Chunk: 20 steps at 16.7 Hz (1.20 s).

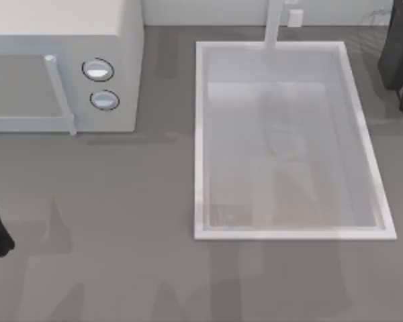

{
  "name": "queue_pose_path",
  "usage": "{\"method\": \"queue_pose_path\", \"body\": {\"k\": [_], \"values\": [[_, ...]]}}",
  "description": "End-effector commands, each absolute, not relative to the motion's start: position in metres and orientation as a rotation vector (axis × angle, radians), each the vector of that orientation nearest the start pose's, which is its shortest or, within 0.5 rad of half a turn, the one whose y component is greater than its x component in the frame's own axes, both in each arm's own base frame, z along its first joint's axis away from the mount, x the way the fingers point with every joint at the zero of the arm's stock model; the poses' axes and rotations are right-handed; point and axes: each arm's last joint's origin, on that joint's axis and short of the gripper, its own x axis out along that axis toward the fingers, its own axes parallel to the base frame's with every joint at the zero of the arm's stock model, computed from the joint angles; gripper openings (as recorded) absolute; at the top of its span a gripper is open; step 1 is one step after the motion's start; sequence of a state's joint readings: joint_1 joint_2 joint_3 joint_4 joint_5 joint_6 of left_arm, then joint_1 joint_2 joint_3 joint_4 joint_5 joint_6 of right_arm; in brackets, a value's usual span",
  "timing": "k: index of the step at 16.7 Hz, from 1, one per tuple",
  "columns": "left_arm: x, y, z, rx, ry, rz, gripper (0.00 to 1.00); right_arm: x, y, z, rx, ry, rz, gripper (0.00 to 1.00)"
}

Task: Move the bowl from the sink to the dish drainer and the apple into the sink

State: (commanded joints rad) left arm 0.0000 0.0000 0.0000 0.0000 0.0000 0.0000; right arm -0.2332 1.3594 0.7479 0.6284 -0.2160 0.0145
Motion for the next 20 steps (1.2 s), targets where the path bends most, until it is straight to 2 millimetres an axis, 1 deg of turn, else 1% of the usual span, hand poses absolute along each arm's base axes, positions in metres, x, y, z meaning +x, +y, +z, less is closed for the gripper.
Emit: {"method": "queue_pose_path", "body": {"k": [3,5,8,10,13,16,18,20], "values": [[0.106,-0.001,0.16,0.0,0.0,0.0,1.0,0.244,-0.041,0.272,-0.008,-0.008,-0.01,1.0],[0.106,-0.001,0.16,0.0,0.0,0.0,1.0,0.209,-0.029,0.266,-0.009,-0.004,-0.012,1.0],[0.106,-0.001,0.16,0.0,0.0,0.0,1.0,0.162,-0.016,0.244,-0.009,-0.001,-0.011,1.0],[0.106,-0.001,0.16,0.0,0.0,0.0,1.0,0.139,-0.01,0.225,-0.008,-0.001,-0.008,1.0],[0.106,-0.001,0.16,0.0,0.0,0.0,1.0,0.117,-0.005,0.195,-0.005,-0.005,-0.002,1.0],[0.106,-0.001,0.16,0.0,0.0,0.0,1.0,0.108,-0.002,0.171,-0.002,-0.004,0.0,1.0],[0.106,-0.001,0.16,0.0,0.0,0.0,1.0,0.106,-0.001,0.162,0.0,-0.001,0.0,1.0],[0.106,-0.001,0.16,0.0,0.0,0.0,1.0,0.106,-0.001,0.16,0.0,0.0,0.0,1.0]]}}
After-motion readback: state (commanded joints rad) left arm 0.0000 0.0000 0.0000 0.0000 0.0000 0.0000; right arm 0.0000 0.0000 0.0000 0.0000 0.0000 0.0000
